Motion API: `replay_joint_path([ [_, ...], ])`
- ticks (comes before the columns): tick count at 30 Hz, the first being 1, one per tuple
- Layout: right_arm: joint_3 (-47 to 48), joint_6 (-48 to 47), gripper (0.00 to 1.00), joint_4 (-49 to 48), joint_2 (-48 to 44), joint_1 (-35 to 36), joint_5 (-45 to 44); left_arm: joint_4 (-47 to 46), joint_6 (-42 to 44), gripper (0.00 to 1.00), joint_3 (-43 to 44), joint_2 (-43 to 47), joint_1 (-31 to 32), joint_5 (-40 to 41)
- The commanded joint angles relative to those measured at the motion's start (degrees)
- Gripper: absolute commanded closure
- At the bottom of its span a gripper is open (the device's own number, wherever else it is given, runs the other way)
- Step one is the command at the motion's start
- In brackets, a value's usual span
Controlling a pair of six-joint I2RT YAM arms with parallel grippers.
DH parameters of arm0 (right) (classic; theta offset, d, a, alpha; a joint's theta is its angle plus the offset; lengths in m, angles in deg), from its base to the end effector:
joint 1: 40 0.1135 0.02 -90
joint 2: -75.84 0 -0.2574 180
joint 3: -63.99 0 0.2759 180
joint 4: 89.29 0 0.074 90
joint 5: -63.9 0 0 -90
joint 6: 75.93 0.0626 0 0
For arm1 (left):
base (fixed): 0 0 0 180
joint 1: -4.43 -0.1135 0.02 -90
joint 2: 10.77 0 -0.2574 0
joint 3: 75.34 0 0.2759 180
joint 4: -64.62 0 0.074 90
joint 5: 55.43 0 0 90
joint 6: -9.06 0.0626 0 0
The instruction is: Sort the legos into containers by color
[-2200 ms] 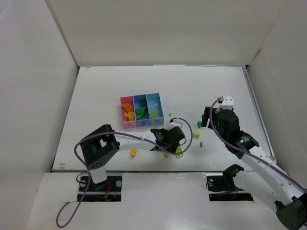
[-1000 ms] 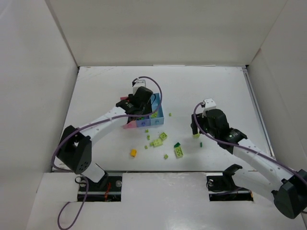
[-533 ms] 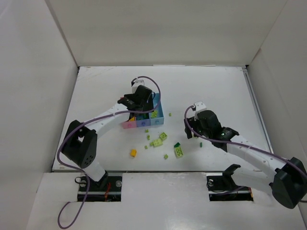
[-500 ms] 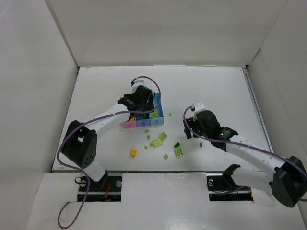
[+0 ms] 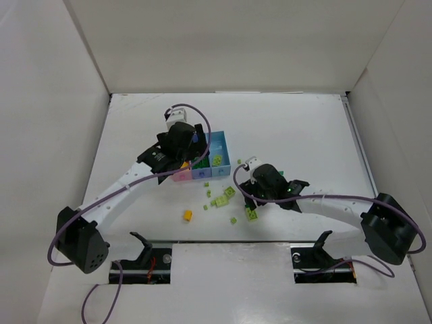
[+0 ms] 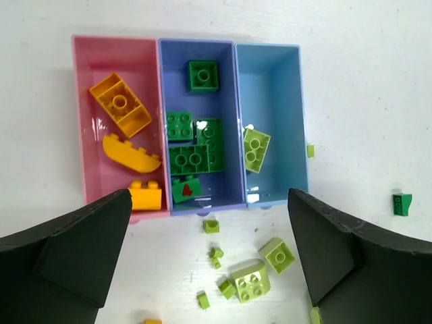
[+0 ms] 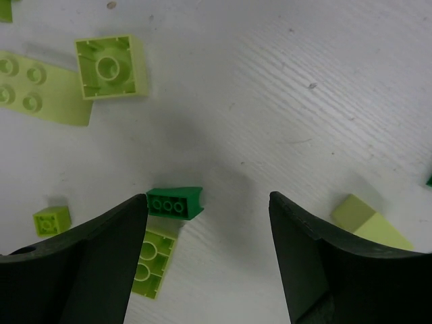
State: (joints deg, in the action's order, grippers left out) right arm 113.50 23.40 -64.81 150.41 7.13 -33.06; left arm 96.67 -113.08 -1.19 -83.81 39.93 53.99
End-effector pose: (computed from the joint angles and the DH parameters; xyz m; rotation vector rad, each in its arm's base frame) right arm 0.2027 0.2072 0.1412 -0.7412 2.3342 0.2956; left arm 0.2847 -0.1775 0.2966 -0.1411 2.0925 -0.3614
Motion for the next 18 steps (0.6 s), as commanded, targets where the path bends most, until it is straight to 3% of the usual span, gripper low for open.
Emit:
replay_joint_path([
  [1, 2.3, 2.8, 0.23, -3.2, 1.3, 1.5, 0.5, 1.7, -2.1, 0.0, -3.1, 3.5, -0.1, 0.4],
  [5, 1.7, 6.2, 0.28, -3.2, 3.5, 2.1, -1.6, 1.7, -2.7, 0.0, -4.5, 5.4, -0.1, -0.2],
  [14, 1.7, 6.2, 0.3, -3.7, 5.9, 3.1, -1.6, 2.2, -2.7, 0.0, -5.1, 6.0, -0.1, -0.2],
  [18, 2.2, 6.2, 0.37, -3.7, 7.2, 4.4, -1.6, 2.2, -2.7, 0.0, -5.1, 6.0, -0.1, -0.2],
])
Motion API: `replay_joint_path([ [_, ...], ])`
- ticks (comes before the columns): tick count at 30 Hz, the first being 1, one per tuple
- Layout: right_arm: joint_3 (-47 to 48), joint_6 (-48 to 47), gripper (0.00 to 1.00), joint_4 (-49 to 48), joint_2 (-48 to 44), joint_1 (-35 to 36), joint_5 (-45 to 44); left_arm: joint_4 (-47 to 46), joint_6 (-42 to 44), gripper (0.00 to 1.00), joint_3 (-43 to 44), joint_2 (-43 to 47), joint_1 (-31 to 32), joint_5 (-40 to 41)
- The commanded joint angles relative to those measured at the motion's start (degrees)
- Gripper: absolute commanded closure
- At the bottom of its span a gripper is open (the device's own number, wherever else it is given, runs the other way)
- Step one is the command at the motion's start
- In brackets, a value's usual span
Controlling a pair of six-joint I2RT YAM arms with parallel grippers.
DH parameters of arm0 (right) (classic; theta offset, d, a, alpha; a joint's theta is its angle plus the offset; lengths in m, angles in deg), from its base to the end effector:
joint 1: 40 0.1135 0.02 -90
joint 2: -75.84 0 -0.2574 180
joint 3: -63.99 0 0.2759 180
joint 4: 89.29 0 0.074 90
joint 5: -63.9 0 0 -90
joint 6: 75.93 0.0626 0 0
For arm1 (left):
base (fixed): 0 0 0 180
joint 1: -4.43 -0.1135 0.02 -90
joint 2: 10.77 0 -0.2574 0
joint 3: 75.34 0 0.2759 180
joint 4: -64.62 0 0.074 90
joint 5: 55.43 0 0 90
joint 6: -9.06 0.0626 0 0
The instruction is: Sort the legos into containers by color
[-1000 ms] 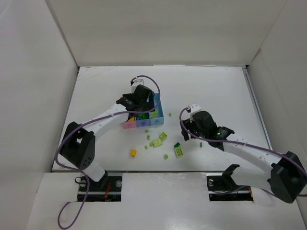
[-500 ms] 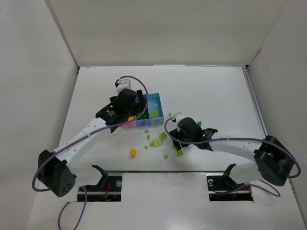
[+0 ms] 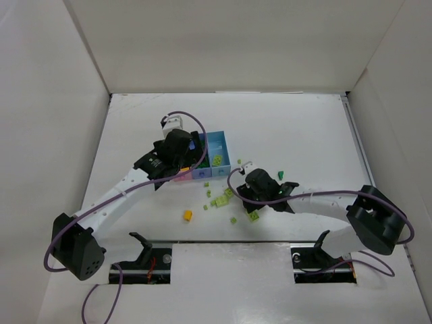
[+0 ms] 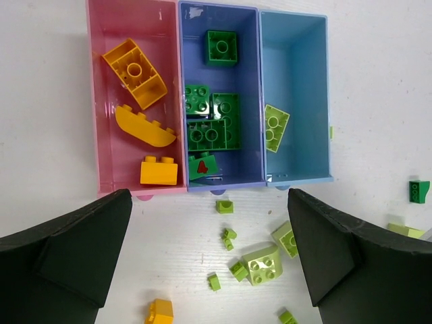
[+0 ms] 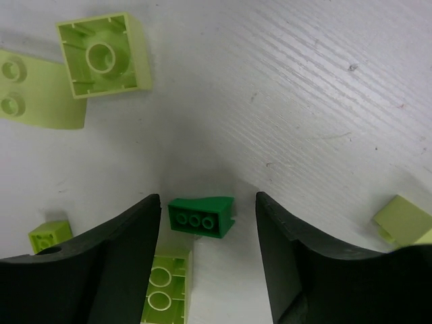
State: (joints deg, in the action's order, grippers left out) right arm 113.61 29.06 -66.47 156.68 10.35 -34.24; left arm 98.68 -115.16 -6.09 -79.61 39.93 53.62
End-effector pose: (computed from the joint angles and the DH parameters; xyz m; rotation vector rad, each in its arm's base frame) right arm 0.1949 0.2213 0.1146 -0.7110 2.4225 0.2910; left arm 0.2674 -0.1656 0.2817 -0.1680 2.1367 -0.3596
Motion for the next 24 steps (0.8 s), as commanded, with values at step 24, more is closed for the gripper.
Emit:
replay_joint_path([
  [24, 7.1, -0.6, 0.66, 1.3, -1.5, 1.7, -5.4, 1.3, -1.1, 0.0, -0.7, 3.9, -0.1, 0.8],
])
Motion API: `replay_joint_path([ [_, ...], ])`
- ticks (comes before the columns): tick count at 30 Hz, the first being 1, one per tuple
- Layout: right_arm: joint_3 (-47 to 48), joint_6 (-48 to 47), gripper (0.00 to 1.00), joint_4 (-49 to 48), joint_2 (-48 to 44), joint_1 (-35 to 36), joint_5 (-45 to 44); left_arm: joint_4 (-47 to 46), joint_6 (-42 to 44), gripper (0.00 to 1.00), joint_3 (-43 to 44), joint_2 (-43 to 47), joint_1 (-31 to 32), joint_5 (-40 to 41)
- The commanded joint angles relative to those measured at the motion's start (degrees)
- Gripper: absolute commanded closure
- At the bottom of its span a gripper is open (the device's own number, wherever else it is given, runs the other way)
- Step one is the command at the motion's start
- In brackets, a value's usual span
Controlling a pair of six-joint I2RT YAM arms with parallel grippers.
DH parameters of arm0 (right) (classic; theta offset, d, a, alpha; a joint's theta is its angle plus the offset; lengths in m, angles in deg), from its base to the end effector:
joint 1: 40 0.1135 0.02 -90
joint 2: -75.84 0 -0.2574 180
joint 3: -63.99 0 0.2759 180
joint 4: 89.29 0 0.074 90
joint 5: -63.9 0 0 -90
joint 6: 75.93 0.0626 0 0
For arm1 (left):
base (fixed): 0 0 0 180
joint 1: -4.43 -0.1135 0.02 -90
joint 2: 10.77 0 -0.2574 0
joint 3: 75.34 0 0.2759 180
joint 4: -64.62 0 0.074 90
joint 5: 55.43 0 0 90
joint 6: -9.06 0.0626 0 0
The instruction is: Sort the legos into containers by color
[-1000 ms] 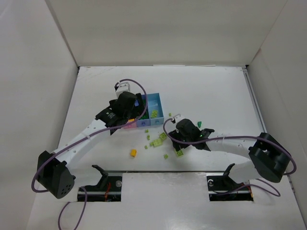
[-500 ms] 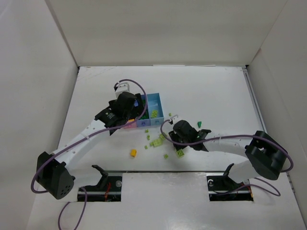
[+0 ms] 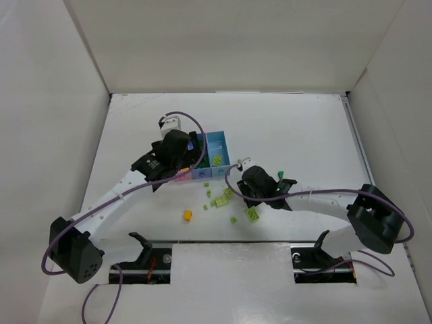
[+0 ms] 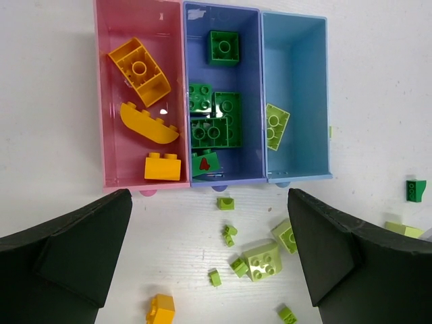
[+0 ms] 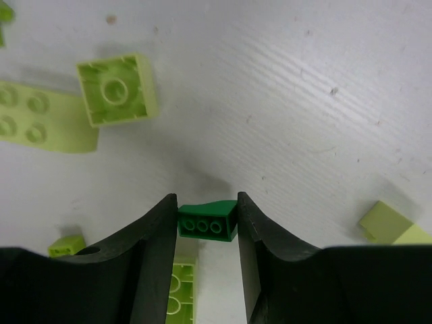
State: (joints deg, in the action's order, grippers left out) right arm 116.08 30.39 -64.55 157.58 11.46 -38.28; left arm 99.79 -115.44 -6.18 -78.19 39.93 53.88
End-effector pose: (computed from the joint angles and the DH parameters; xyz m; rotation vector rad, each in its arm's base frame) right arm 0.1982 0.2276 0.1218 -0.6736 2.4114 0.2265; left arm 0.2628 -0.1620 0.2862 -0.1764 2.1315 -0.3606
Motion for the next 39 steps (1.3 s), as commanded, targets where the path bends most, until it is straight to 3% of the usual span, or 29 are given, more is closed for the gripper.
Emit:
replay_joint_path([
  [1, 5.5, -2.5, 0.66, -0.6, -2.4, 0.6, -1.9, 0.2, -0.8, 0.0, -0.6, 2.5, -0.1, 0.6],
  [12, 23.6, -12.5, 0.67, -2.0, 0.2, 0.6, 0.3, 3.9, -4.5, 0.0, -1.1, 6.4, -0.6, 3.6],
  [23, 44.2, -18.1, 0.67, -3.8, 16.6, 0.6, 6.2, 7.8, -7.5, 0.0, -1.7, 8.5, -1.1, 4.2],
  [28, 49.5, -18.1, 0.52, -3.8, 24.4, 0.6, 9.3, 9.2, -8.1, 0.0, -1.7, 9.1, -1.1, 5.3],
  [33, 51.4, -18.1, 0.27, -3.8, 26.2, 0.6, 9.3, 9.7, -8.1, 0.0, -1.7, 10.8, -1.1, 5.8],
  [39, 47.5, -17.3, 0.22, -3.8, 20.5, 0.6, 4.1, 9.7, -8.1, 0.0, -1.7, 11.4, -1.1, 5.8],
])
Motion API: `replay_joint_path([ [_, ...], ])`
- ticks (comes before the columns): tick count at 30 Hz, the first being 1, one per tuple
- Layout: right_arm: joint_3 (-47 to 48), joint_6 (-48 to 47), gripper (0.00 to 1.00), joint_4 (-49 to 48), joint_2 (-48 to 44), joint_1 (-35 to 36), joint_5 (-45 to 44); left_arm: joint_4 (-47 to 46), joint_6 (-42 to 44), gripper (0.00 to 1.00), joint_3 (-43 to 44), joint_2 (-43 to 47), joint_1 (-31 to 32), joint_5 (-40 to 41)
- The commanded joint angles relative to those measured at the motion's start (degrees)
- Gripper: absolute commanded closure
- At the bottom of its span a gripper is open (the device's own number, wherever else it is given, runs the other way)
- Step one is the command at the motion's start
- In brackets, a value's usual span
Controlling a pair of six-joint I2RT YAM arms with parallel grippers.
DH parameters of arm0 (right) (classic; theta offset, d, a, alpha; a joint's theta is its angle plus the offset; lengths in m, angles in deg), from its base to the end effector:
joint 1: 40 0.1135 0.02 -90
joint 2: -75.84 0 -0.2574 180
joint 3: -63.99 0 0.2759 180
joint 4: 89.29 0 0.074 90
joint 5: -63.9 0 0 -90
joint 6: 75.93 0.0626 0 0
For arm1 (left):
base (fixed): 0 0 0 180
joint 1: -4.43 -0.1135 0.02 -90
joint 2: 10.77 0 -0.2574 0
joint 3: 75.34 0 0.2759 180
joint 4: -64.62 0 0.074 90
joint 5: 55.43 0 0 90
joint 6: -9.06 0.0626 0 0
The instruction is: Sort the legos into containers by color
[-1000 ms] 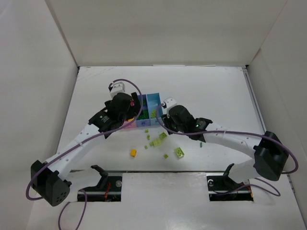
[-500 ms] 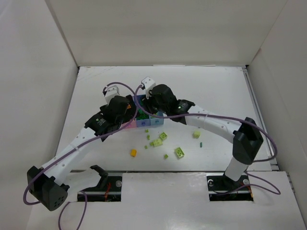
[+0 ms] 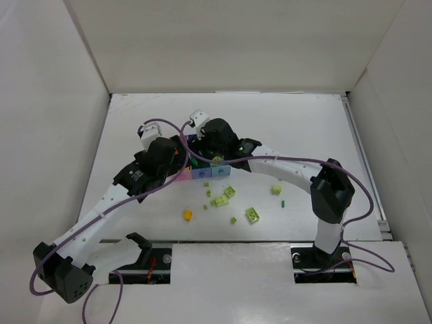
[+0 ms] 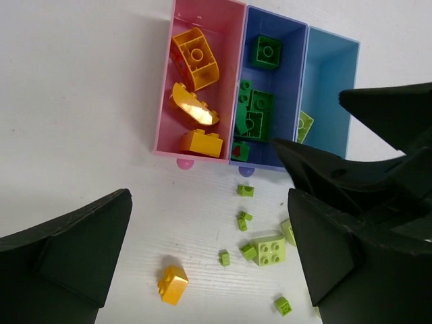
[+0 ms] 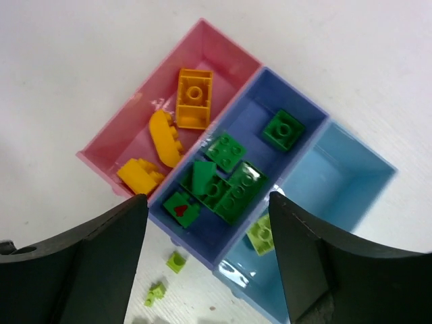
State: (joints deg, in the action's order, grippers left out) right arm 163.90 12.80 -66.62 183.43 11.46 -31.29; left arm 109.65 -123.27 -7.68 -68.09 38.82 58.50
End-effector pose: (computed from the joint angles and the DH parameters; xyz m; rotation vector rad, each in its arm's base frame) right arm 0.3090 0.3789 0.2531 -0.8951 1.9303 0.4299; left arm 0.2292 -0.1261 0.3050 -0.3822 2.1020 -0.3377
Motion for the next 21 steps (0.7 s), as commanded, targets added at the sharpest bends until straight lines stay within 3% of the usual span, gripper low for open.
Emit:
replay_joint_path([
  [1, -1.6, 0.3, 0.22, -1.8, -6.6, 0.6, -5.4, -0.1, -0.3, 0.0, -0.2, 1.3, 0.0, 1.2],
  [4, -8.0, 3.7, 0.21, -1.8, -12.4, -0.8, -7.0, -1.4, 0.2, 0.0, -0.8, 1.3, 0.0, 0.5],
  [13, -32.2, 15.4, 0.23, 6.1, -30.4, -18.5, -9.1, -5.9, 2.7, 0.0, -1.8, -1.2, 0.0, -2.6],
  [21, -41.6, 17.6, 0.3, 8.1, -31.6, -31.9, -8.3, -9.2, 4.5, 0.0, -1.2, -4.5, 0.0, -4.4],
])
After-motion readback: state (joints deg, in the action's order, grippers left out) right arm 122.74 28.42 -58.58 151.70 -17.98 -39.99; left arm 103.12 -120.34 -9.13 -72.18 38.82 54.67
